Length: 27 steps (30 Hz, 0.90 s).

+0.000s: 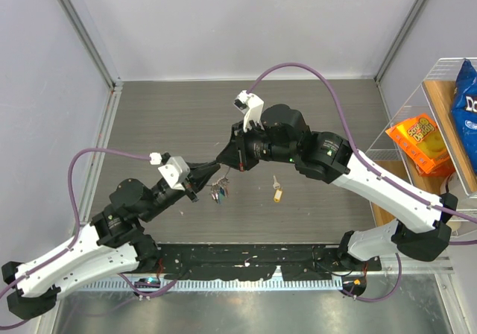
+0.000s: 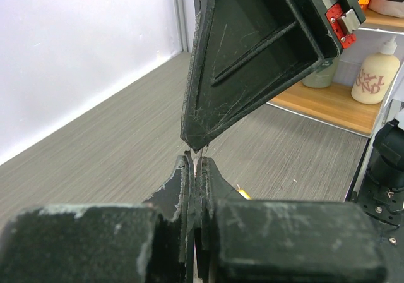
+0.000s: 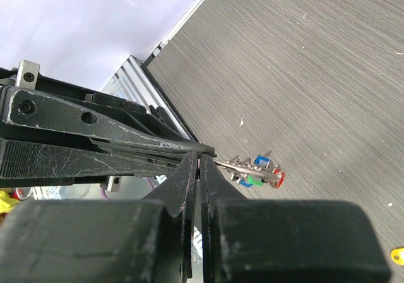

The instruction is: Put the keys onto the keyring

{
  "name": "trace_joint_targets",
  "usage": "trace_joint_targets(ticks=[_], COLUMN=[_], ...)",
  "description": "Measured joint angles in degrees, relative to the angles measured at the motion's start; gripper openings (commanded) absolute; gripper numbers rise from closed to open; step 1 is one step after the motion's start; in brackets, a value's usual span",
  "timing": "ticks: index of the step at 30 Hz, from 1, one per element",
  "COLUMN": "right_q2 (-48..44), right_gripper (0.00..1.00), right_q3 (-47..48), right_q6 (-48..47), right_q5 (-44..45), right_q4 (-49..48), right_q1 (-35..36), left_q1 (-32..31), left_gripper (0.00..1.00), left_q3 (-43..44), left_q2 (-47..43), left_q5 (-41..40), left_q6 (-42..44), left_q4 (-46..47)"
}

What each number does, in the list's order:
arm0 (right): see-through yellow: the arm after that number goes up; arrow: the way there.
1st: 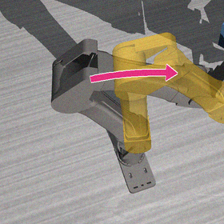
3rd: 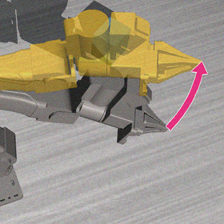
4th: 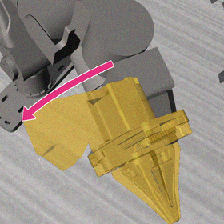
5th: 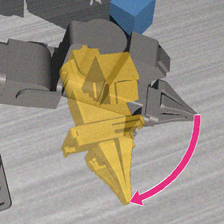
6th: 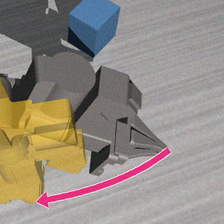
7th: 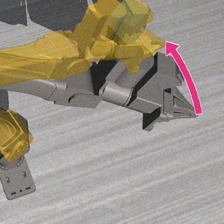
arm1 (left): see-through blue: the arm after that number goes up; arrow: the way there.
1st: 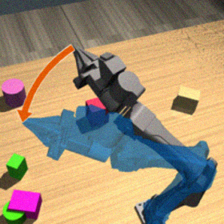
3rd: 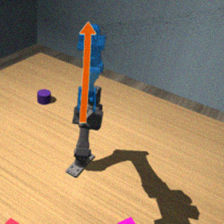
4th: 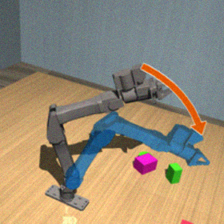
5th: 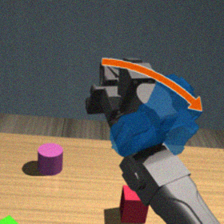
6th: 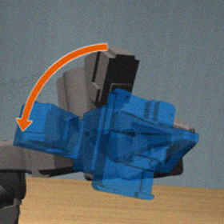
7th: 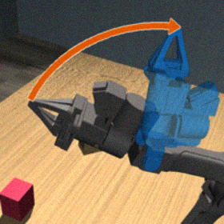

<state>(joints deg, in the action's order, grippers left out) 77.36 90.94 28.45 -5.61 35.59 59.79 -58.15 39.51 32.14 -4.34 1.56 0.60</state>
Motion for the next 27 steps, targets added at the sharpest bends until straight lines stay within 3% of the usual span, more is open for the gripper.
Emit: trace_joint_targets(ticks=[7, 16, 27], right_q2=[0.0, -1.0, -4.7], right_gripper=[0.06, 0.38, 0.52], right_q3=[-0.1, -1.3, -3.2], right_q6=[0.0, 0.0, -0.9], right_q5=[0.0, 0.2, 2.5], right_q4=[-0.3, -1.3, -1.3], right_q1=[0.0, 0.0, -1.3], left_q1=[0.0, 0.0, 0.0], left_gripper=[0.00, 0.00, 0.00], left_q3=[0.0, 0.0, -0.4], left_q2=[-0.1, 0.1, 0.1], left_q5=[-0.4, -3.4, -8.4], left_q6=[-0.1, -0.1, 0.4], left_q4=[0.0, 0.0, 0.0])
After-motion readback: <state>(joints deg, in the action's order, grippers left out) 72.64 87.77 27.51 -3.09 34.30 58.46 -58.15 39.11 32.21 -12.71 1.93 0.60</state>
